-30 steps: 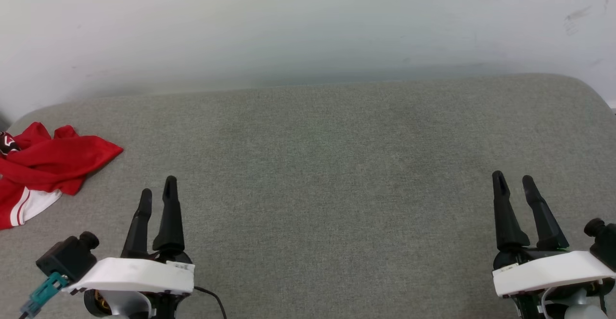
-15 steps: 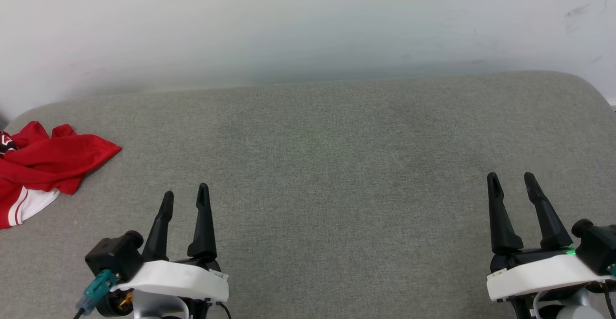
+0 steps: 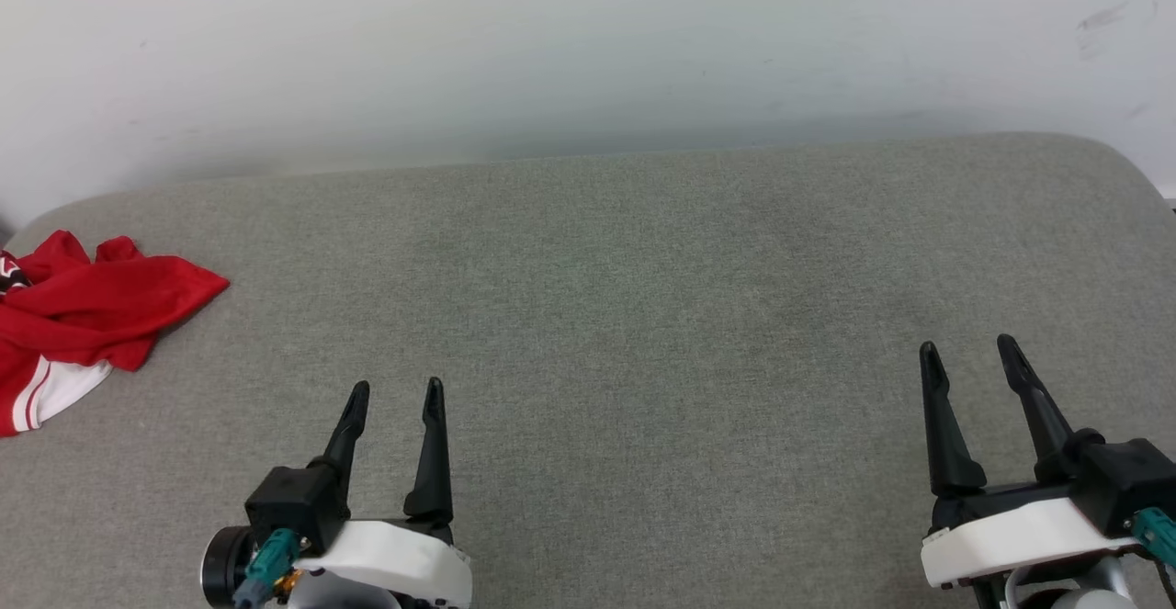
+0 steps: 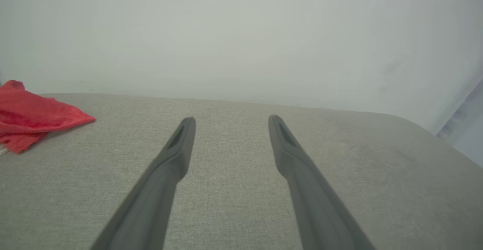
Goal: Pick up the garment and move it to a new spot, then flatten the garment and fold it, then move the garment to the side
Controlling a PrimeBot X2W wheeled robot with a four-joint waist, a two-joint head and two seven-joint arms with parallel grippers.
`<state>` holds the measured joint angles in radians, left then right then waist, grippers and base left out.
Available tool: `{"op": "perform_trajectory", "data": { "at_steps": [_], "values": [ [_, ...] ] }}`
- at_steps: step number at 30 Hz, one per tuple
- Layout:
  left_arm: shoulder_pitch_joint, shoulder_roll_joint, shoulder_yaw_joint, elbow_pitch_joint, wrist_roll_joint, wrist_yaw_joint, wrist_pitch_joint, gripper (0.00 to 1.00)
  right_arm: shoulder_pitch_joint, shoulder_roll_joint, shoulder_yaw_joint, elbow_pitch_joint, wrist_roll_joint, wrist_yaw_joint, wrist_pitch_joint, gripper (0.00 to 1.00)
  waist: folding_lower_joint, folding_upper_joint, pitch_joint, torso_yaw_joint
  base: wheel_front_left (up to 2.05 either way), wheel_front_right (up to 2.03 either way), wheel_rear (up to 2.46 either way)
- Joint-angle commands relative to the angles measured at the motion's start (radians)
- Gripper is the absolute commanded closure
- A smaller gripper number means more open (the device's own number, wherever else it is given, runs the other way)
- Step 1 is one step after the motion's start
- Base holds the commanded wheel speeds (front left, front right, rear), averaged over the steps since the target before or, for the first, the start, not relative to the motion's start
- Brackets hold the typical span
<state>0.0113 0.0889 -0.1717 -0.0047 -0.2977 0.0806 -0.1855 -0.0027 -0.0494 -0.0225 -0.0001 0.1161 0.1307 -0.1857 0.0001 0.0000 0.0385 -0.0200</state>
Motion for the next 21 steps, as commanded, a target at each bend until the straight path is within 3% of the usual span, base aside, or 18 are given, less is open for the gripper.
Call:
{"op": "perform_trajectory", "data": {
  "at_steps": [1, 12, 21],
  "values": [
    [-0.010, 0.017, -0.021, -0.004, 0.037, 0.017, -0.012, 0.00, 0.000, -0.002, 0.004, -0.015, -0.036, 0.000, -0.011, 0.00, 0.0000, 0.0000, 0.000, 0.000, 0.00, 0.00, 0.00],
    [-0.006, 0.026, -0.057, -0.002, 0.080, 0.061, -0.033, 0.00, 0.015, -0.002, 0.021, -0.017, -0.123, 0.000, -0.033, 0.00, 0.0000, 0.0000, 0.001, 0.000, 0.00, 0.00, 0.00],
    [0.023, -0.011, 0.007, 0.000, 0.097, -0.021, -0.051, 0.00, 0.029, -0.001, 0.003, 0.004, -0.024, 0.000, -0.051, 0.00, 0.0000, 0.0000, -0.005, -0.002, 0.00, 0.00, 0.00]
  ]
}}
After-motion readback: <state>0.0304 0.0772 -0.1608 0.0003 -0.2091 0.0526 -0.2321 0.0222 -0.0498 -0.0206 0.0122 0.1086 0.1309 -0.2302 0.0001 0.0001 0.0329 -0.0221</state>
